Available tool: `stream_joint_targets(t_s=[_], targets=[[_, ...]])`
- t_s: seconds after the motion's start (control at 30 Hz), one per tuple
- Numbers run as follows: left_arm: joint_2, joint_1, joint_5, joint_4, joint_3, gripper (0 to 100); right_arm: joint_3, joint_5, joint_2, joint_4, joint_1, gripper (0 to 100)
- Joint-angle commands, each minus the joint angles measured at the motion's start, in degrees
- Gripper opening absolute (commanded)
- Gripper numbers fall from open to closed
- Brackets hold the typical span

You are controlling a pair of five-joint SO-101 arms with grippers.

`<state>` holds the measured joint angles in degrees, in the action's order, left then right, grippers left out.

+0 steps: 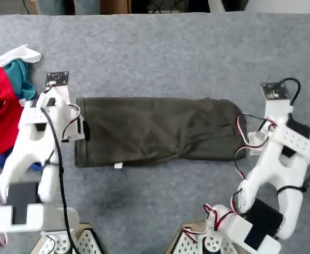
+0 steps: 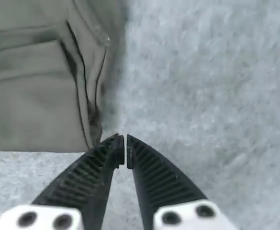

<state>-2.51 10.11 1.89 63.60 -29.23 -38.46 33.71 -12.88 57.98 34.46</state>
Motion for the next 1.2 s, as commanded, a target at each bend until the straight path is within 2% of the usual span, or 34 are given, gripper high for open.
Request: stream_joint_targets(t_s=[0.0, 0.17, 0.27, 0.53, 0.57, 0.77, 0.87, 0.97, 1.17], targets=[[4.40, 0.13, 2.20, -0.70, 6.20, 23, -0.84, -0.35, -2.51, -2.37, 0.97, 1.5], [11.87, 0.40, 2.55, -0.79, 9.01, 22, -0.48, -0.35, -2.51, -2.73, 0.97, 1.6], [16.53, 1.80, 5.36, -0.18, 10.86, 19, -0.66, -0.26, -2.51, -2.73, 0.97, 1.7], [24.53, 2.68, 4.84, 4.57, 18.77, 2, -0.48, -0.26, -2.15, -2.90, 0.97, 1.8], [25.23, 2.68, 4.04, 4.66, 19.12, 3, -0.75, -0.35, -2.15, -3.87, 1.05, 1.8], [25.85, 2.59, 2.46, 6.77, 20.62, 3, -6.20, -1.32, -2.15, -14.77, 2.46, 1.7], [24.18, 2.59, 1.85, 10.99, 23.25, 3, -10.86, -8.62, -2.15, -23.21, 3.96, 1.7], [20.40, 1.19, -2.64, 13.80, 25.01, 3, -15.69, -14.33, -2.15, -32.88, 5.54, 1.5], [11.52, -6.20, -3.60, 16.97, 25.27, 3, -24.92, -21.45, -2.59, -47.03, 6.07, 1.5]])
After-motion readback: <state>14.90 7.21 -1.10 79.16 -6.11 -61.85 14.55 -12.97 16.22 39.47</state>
